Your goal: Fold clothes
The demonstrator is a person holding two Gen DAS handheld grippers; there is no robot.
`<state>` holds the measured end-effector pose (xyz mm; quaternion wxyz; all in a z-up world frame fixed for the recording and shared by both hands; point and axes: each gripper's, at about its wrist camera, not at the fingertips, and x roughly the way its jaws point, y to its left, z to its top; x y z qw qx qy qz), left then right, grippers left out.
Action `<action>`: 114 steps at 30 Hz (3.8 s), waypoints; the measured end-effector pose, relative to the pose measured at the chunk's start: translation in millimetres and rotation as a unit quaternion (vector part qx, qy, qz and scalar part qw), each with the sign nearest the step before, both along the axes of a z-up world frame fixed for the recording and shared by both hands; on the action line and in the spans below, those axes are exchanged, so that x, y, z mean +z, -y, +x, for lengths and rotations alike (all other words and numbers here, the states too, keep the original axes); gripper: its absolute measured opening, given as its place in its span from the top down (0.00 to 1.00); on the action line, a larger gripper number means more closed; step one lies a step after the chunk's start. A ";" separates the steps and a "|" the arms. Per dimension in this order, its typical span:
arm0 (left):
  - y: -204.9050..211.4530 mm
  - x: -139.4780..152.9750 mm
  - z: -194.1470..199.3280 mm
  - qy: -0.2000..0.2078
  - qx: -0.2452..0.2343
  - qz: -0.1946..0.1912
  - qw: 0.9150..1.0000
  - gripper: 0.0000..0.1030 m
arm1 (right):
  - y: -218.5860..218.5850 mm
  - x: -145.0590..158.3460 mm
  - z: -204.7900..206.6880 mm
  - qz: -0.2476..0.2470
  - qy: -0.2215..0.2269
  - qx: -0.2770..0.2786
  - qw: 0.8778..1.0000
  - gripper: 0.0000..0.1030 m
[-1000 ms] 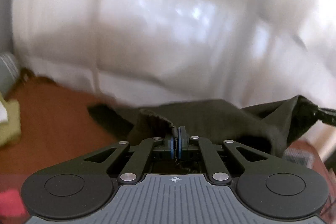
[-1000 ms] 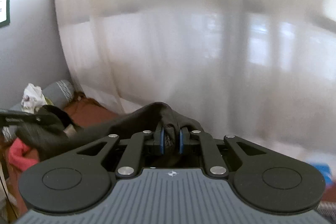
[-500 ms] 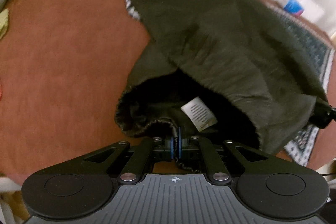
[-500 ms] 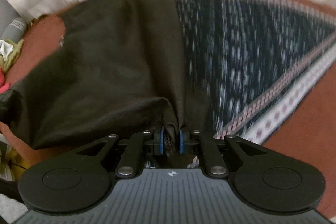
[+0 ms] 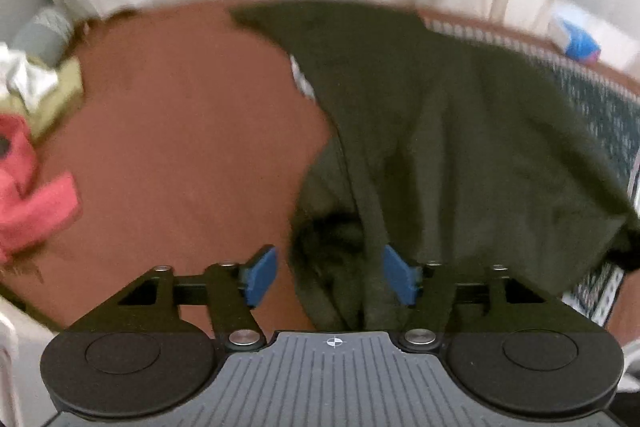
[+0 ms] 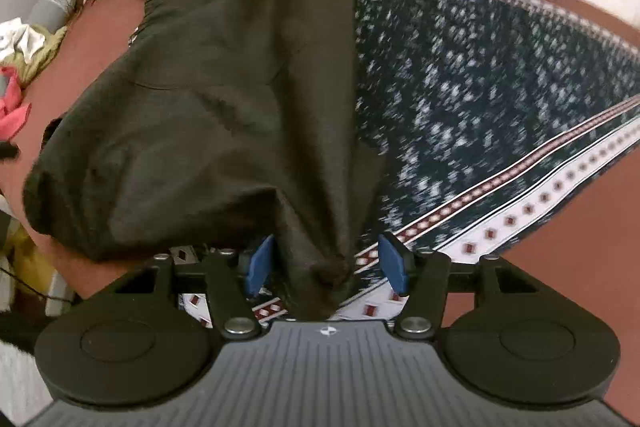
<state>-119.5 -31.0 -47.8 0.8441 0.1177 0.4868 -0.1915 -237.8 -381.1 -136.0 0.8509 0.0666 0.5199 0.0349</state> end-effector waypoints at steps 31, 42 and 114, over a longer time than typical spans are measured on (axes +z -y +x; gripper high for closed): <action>111.4 -131.6 343.9 -0.049 0.079 -0.070 0.993 0.16 | -61.6 8.6 217.9 -0.077 0.062 -0.050 0.994 0.32; 105.6 -101.6 334.4 -0.040 0.033 -0.145 0.988 1.00 | -36.5 -19.0 270.6 -0.037 0.039 -0.087 0.995 0.32; 250.1 -87.8 -24.3 -0.118 -0.286 -0.024 0.951 0.45 | 37.0 18.7 -28.2 0.121 0.040 -0.076 0.989 0.44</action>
